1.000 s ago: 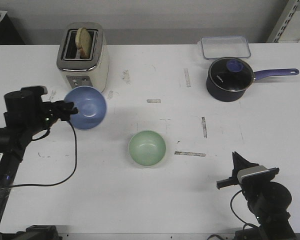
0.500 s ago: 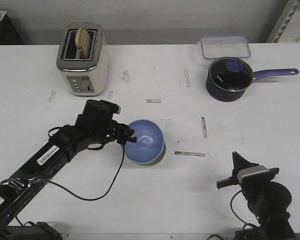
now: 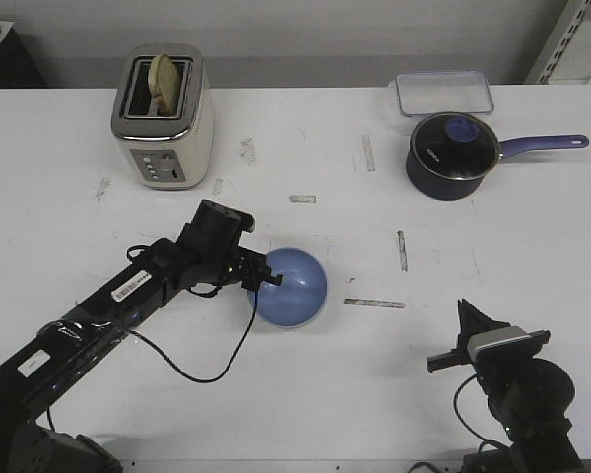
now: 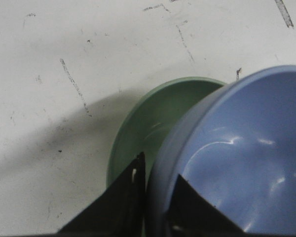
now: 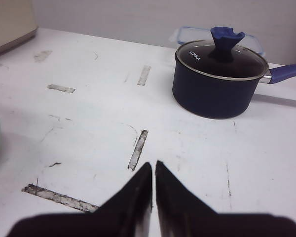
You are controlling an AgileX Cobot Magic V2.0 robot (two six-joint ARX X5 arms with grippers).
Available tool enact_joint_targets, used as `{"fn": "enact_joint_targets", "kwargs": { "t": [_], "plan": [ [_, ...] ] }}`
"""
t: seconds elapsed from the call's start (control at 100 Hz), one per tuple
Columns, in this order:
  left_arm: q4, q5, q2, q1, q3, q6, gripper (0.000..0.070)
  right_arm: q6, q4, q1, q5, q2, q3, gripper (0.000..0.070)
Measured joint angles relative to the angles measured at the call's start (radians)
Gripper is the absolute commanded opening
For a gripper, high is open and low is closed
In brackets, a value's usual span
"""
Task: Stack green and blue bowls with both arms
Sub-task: 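Lift the blue bowl with the left gripper and lower it onto the green bowl, then release the blue bowl and pull the left gripper back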
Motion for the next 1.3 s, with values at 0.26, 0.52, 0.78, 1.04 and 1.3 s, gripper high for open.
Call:
{"fn": "enact_joint_targets", "kwargs": {
  "t": [0.26, 0.52, 0.78, 1.04, 1.3],
  "plan": [
    [0.019, 0.002, 0.0, 0.0, 0.0, -0.001, 0.0504, 0.0, 0.0, 0.0, 0.0, 0.0, 0.0, 0.0001],
    [0.014, 0.004, -0.004, 0.0, 0.041, -0.001, 0.0494, 0.0, 0.0, 0.0, 0.0, 0.0, 0.0, 0.0001],
    [0.022, -0.093, -0.114, 0.029, 0.13, 0.007, 0.0141, 0.0, 0.0, 0.0, 0.0, 0.0, 0.0, 0.0001],
    [-0.046, -0.218, -0.272, 0.136, 0.13, 0.114, 0.0, 0.0, 0.007, 0.0, 0.0, 0.0, 0.0, 0.0001],
    [-0.086, -0.356, -0.484, 0.327, 0.046, 0.211, 0.0, 0.0, 0.015, 0.0, 0.0, 0.0, 0.0, 0.0001]
  ]
}}
